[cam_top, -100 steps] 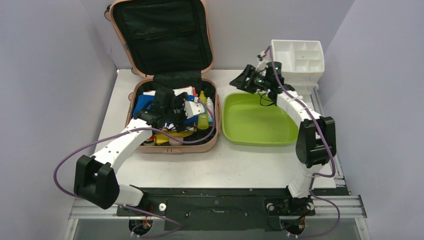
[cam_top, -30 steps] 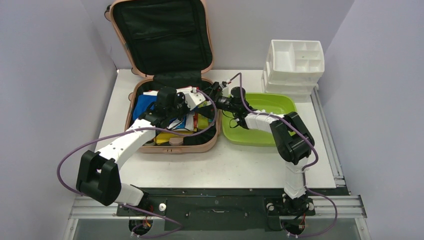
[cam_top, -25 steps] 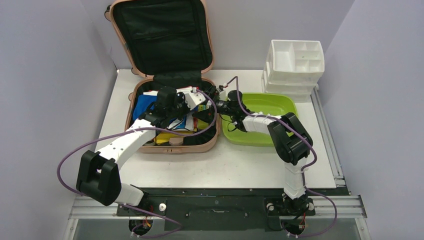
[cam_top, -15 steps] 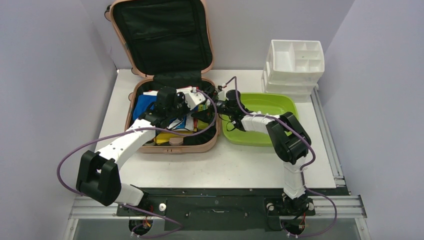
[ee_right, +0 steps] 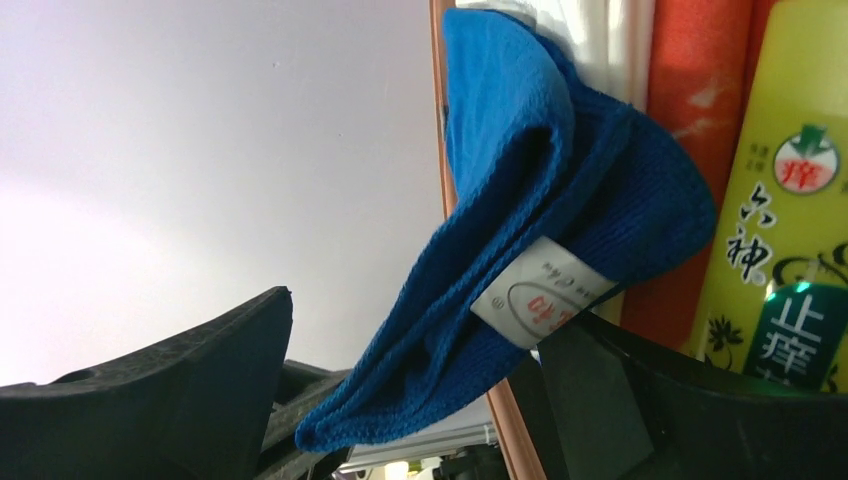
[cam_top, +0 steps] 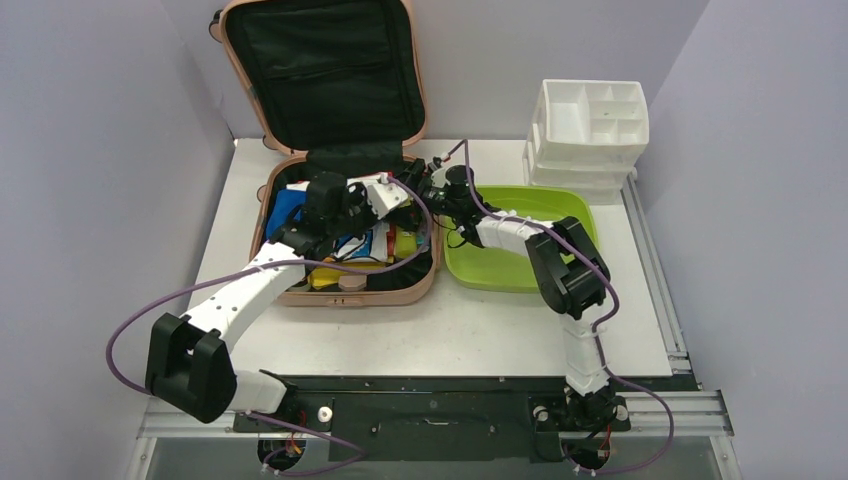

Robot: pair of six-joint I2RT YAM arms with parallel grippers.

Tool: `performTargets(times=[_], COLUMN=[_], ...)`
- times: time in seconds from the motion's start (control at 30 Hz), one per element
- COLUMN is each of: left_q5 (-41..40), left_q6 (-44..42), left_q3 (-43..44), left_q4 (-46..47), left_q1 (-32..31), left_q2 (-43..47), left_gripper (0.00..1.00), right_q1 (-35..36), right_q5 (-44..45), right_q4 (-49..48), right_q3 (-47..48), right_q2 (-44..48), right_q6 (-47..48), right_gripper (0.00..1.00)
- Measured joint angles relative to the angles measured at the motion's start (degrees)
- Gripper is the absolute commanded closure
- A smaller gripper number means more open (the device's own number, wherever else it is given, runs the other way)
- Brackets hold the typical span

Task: Open, take out, and arrange the luggage
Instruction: Pick up the clothes from the luggage.

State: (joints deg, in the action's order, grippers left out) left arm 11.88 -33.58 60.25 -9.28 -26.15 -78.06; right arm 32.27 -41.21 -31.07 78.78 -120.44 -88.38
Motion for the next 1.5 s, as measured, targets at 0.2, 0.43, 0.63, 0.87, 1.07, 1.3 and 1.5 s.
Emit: performTargets(times=[0.2,0.43,0.63,0.87,1.07,1.3,1.5], left_q5=[0.57,1.46,3.65,5.11,4.44,4.72,6.23], left_q6=[-0.17,-0.74,0.55,5.55,9.03,11.28,12.63], left_q3=[-1.11,-1.55,-0.13,4.59,4.22,-1.66,-5.92], left_q4=[-0.15,-1.27,-5.66,-7.26,-7.54,-7.61,-8.20], left_q1=[0.00,-0.02,0.81,7.37,13.25,22.14,28.55], left_q2=[0.04,0.11,1.25,5.38,9.90,15.30,18.10], left_gripper=[0.67,0.01,0.04,0.04,0.04,0.04,0.04], right_q1=[0.07,0.26,0.85,1.38,1.62,2.23,3.13], right_q5=[-0.11,-0.13,0.00,3.67,6.97,9.27,10.73], right_q4=[1.86,6.10,13.62,29.97,38.80,43.41,50.95], right_q3=[1.99,4.44,8.35,17.66,20.98,21.68,27.19], right_q2=[-1.84,-2.03,-2.25,-4.13,-4.87,-4.87,-5.03], right_q6=[2.29,6.43,13.84,28.35,38.10,45.55,52.39], right_gripper=[0.14,0.13,0.15,0.35,0.58,0.95,1.00])
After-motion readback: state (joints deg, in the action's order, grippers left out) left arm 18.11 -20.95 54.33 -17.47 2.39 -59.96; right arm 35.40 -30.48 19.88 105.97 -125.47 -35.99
